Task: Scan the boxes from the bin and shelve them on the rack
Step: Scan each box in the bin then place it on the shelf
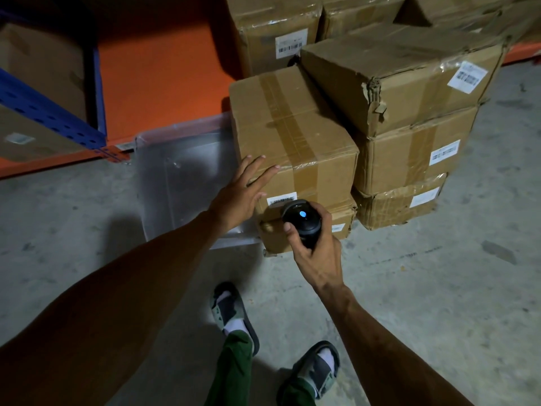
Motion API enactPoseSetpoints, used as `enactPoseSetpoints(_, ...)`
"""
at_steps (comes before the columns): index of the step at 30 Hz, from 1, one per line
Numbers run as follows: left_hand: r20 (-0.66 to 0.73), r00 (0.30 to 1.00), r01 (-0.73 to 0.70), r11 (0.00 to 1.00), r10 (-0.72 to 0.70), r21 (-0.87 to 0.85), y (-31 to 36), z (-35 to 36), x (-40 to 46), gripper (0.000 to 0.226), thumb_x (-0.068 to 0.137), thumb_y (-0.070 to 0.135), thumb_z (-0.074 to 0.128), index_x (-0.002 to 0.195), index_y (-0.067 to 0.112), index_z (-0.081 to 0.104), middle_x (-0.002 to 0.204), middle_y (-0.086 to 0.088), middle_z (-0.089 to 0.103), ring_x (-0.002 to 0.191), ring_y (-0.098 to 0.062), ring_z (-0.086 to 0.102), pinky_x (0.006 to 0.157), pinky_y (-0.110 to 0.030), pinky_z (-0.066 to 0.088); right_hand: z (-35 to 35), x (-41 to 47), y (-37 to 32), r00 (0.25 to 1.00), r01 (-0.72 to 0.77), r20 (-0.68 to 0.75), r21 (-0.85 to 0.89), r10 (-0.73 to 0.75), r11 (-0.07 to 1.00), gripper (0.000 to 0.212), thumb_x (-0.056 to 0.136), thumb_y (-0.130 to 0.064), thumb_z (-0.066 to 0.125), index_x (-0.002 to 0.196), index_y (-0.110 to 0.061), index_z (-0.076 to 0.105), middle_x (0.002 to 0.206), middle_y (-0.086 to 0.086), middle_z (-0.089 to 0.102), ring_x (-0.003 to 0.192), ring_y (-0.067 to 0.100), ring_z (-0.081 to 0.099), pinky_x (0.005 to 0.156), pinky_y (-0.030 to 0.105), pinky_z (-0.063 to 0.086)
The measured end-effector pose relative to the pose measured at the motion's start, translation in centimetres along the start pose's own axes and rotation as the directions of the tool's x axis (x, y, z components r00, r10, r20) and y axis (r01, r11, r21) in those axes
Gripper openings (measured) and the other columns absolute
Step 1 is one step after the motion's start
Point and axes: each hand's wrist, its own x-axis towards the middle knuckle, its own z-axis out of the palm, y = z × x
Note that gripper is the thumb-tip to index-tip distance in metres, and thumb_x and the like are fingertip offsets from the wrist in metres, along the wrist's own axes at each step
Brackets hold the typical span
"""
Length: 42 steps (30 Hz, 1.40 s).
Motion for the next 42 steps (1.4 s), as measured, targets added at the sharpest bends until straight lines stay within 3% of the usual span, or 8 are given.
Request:
enactPoseSetpoints(9, 0.017, 0.999, 0.035, 0.992, -0.038, 0.119, 1.0, -1.6, 2.8, 0.070, 0.085, 0.054, 0.067, 0.147, 0.028, 0.046, 0.135, -0.019, 0.048, 0.123, -0.037, 0.043, 0.094, -0.048, 0.051, -0.8, 0.4, -0.4, 0.999, -0.029, -0.030, 0.068, 0.031, 0.997, 0.068, 0.081, -0.073, 0.070, 0.139, -0.052, 0.042, 0.118, -0.036, 0.058, 0.110, -0.020, 0.058, 0.088, 0.003, 0.048)
enactPoseSetpoints(16, 0.116, 0.992, 0.057, 0.998, -0.057, -0.002, 0.1, -1.9, 2.8, 0.069, 0.092, 0.038, 0.066, 0.152, 0.025, 0.036, 0.160, -0.018, 0.027, 0.146, -0.049, 0.016, 0.110, -0.059, 0.034, -1.5, 0.9, -0.3, 0.997, -0.059, -0.039, 0.038, 0.060, 0.998, 0.060, 0.079, -0.081, 0.067, 0.130, -0.071, 0.037, 0.116, -0.052, 0.054, 0.111, -0.023, 0.057, 0.088, 0.004, 0.049)
enactPoseSetpoints(20, 0.207, 0.975, -0.080, 0.997, 0.078, 0.003, -3.0, -4.0, 1.6, 0.048, 0.085, 0.016, 0.073, 0.131, 0.009, 0.062, 0.147, -0.024, 0.046, 0.135, -0.053, 0.037, 0.104, -0.068, 0.037, -2.3, 1.7, 0.8, 0.988, -0.129, -0.073, 0.067, 0.134, 0.989, 0.069, 0.071, -0.087, 0.066, 0.131, -0.068, 0.040, 0.123, -0.027, 0.060, 0.110, -0.007, 0.061, 0.086, 0.001, 0.048)
enactPoseSetpoints(23, 0.180, 0.979, 0.085, 0.995, -0.094, 0.057, -7.4, -4.4, -1.6, 0.039, 0.093, 0.017, 0.060, 0.129, 0.001, 0.061, 0.148, -0.020, 0.047, 0.137, -0.043, 0.042, 0.114, -0.052, 0.029, -3.1, 2.7, 1.7, 0.967, -0.206, -0.139, 0.077, 0.215, 0.975, 0.079, 0.074, -0.079, 0.070, 0.142, -0.052, 0.042, 0.131, -0.007, 0.062, 0.114, 0.006, 0.060, 0.084, -0.001, 0.045)
enactPoseSetpoints(29, 0.150, 0.987, 0.064, 0.997, -0.056, -0.053, -11.4, -5.2, -4.2, 0.058, 0.097, 0.033, 0.040, 0.145, 0.001, 0.038, 0.156, -0.005, 0.030, 0.145, -0.031, 0.027, 0.117, -0.045, 0.024, -3.6, 8.8, 2.5, 0.955, -0.298, -0.052, -0.211, 0.293, 0.931, 0.079, 0.095, -0.016, 0.074, 0.161, -0.020, 0.030, 0.149, 0.015, 0.055, 0.139, 0.033, 0.051, 0.116, 0.045, 0.041)
enactPoseSetpoints(34, 0.103, 0.995, 0.016, 1.000, -0.018, 0.021, -11.4, -5.1, -4.3, 0.065, 0.090, 0.042, 0.044, 0.141, 0.001, 0.046, 0.151, -0.011, 0.038, 0.141, -0.034, 0.032, 0.111, -0.051, 0.035, -1.4, 13.6, 1.9, 0.933, -0.350, -0.111, -0.514, 0.344, 0.783, 0.064, 0.094, -0.032, 0.076, 0.147, -0.016, 0.044, 0.131, 0.021, 0.066, 0.122, 0.042, 0.064, 0.100, 0.049, 0.052)
enactPoseSetpoints(38, 0.088, 0.995, 0.038, 0.999, -0.036, -0.022, -11.5, -4.7, -4.3, 0.064, 0.079, 0.009, 0.078, 0.137, 0.001, 0.054, 0.147, -0.022, 0.046, 0.136, -0.043, 0.040, 0.097, -0.058, 0.049, -0.3, 14.4, 2.0, 0.923, -0.357, -0.123, -0.629, 0.365, 0.691, 0.056, 0.092, -0.038, 0.077, 0.135, -0.015, 0.048, 0.124, 0.017, 0.070, 0.115, 0.039, 0.067, 0.094, 0.046, 0.052)
enactPoseSetpoints(42, 0.108, 0.988, 0.135, 0.961, -0.111, -0.241, -11.6, -4.7, -4.4, 0.078, 0.076, 0.006, 0.083, 0.145, 0.012, 0.048, 0.159, -0.009, 0.030, 0.149, -0.024, 0.022, 0.120, -0.024, 0.020, -0.1, 12.9, 0.8, 0.939, -0.320, -0.116, -0.641, 0.325, 0.697, 0.076, 0.095, -0.039, 0.070, 0.157, -0.014, 0.033, 0.144, 0.022, 0.055, 0.132, 0.042, 0.053, 0.110, 0.052, 0.044)
